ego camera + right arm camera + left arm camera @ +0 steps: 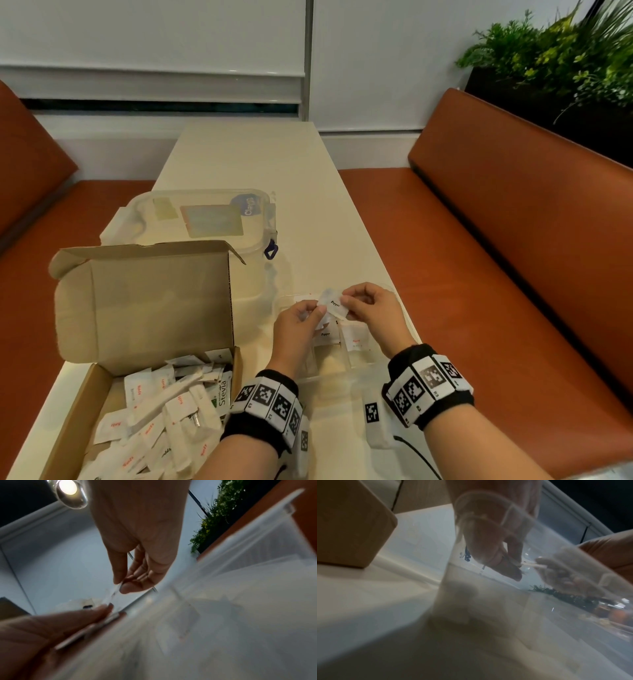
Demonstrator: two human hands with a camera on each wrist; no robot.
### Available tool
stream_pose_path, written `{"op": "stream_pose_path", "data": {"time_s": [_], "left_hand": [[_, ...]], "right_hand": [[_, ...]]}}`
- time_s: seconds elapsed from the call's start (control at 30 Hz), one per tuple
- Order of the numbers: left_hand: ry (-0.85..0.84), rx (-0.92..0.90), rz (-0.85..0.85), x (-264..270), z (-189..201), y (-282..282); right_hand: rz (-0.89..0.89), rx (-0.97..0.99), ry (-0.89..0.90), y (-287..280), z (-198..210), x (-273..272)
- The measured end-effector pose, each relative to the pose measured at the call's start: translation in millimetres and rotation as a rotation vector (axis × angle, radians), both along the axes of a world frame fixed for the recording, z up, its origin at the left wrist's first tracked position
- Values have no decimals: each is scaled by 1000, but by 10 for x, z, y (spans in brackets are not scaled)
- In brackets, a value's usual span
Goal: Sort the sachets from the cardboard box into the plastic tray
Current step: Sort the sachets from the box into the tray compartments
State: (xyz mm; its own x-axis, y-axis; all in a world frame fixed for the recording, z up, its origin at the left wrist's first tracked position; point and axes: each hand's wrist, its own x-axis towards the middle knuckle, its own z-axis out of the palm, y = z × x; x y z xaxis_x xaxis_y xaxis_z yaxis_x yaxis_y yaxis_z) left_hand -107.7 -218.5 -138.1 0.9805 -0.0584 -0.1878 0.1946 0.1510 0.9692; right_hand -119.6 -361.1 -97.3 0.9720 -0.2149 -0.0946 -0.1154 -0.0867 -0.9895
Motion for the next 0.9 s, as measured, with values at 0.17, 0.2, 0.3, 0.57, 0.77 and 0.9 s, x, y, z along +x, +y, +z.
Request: {"op": "stream_pose_path", "data": {"time_s": [0.17, 0.2, 0.3, 0.57, 0.77, 0.9], "left_hand": [[24, 46, -46, -11, 13, -33], [28, 39, -45, -14, 20, -34], [29, -34, -29, -28, 53, -27], [-35, 40, 103, -34, 87, -5], [-163, 110, 313, 16, 86, 30], [-132, 20, 346, 35, 72, 38]], "right_hand": [[10, -292, -152, 43, 127, 57], [33, -374, -165, 60, 149, 68], [117, -565, -182, 75, 208, 92], [298, -723, 5, 107, 182, 128], [310, -720, 72, 93, 4, 109], [326, -810, 77, 160, -181, 124]]}}
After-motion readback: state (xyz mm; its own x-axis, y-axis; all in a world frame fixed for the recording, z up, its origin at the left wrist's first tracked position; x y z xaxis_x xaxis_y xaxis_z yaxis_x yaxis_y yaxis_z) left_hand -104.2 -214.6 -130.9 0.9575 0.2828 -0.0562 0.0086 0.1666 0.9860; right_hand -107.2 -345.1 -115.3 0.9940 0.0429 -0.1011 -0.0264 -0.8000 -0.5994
